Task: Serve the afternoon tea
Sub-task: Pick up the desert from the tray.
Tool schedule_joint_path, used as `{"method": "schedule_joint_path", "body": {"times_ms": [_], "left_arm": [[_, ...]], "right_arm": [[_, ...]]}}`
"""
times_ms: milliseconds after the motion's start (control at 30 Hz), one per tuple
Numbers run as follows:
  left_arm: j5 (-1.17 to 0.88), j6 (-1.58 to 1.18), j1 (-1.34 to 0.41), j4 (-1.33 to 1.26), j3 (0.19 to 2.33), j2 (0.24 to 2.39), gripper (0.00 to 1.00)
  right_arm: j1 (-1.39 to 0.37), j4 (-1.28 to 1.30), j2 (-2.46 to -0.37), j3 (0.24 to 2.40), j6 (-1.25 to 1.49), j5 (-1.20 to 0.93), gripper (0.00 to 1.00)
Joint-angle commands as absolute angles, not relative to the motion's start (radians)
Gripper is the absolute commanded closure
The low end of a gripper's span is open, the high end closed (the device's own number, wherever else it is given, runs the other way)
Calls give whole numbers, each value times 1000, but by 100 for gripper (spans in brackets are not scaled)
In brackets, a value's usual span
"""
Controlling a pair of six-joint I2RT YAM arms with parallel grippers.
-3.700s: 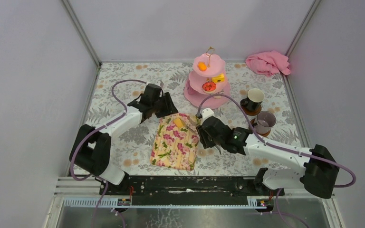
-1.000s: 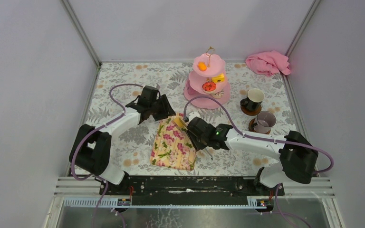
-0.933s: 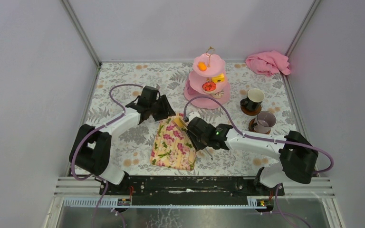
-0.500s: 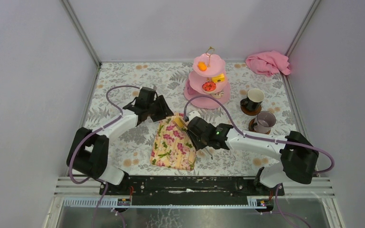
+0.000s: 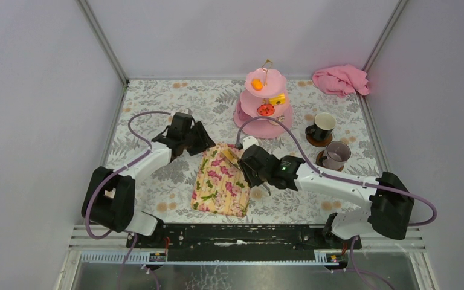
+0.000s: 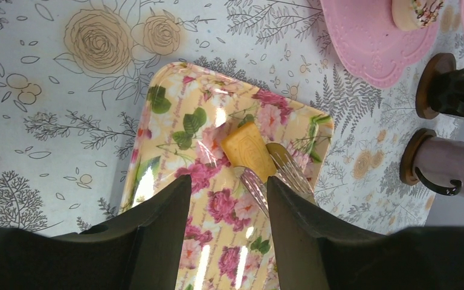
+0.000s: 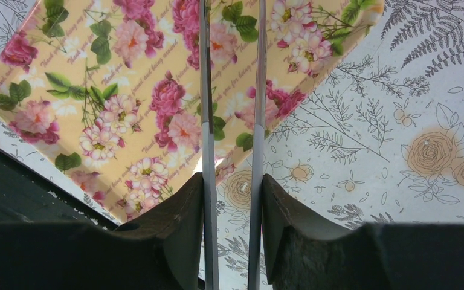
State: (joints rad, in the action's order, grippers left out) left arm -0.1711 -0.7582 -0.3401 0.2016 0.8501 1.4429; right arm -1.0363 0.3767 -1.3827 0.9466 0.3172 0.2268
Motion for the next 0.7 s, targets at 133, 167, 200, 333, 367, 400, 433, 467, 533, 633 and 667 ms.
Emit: {"method": "schedule_joint_path", "body": {"times_ms": [133, 167, 200, 333, 367, 400, 433, 467, 533, 633, 667], "left_arm": [[-146, -776, -323, 146, 824, 1418, 43], [-143, -776, -321, 146, 823, 1417, 43], [-141, -775, -321, 147, 824, 1416, 43], [-138, -778, -317, 144, 812, 1416, 43], [-139, -781, -316, 142, 805, 1417, 43], [-140, -785, -315, 139, 797, 1416, 43], [-141, -789, -313, 135, 789, 1415, 43], [-143, -792, -312, 132, 785, 1414, 43], [-142, -792, -310, 132, 779, 1410, 43], [-135, -791, -305, 137, 775, 1398, 43], [-133, -790, -303, 139, 775, 1396, 43]], "right_arm": [[-1039, 381, -1297, 1008, 320, 281, 100], [-1039, 387, -1287, 1015, 321, 287, 100], [-1039, 395, -1274, 1023, 320, 293, 100], [-1039, 433, -1238, 1068, 318, 333, 100], [-1040, 443, -1231, 1080, 318, 343, 100], [-1039, 452, -1224, 1095, 318, 355, 100], [-1039, 459, -1216, 1109, 318, 369, 100], [-1039, 466, -1208, 1122, 316, 384, 100], [-1039, 482, -1194, 1154, 315, 409, 100], [-1039, 510, -1179, 1215, 311, 449, 100], [-1039, 521, -1175, 1235, 308, 468, 100]]}}
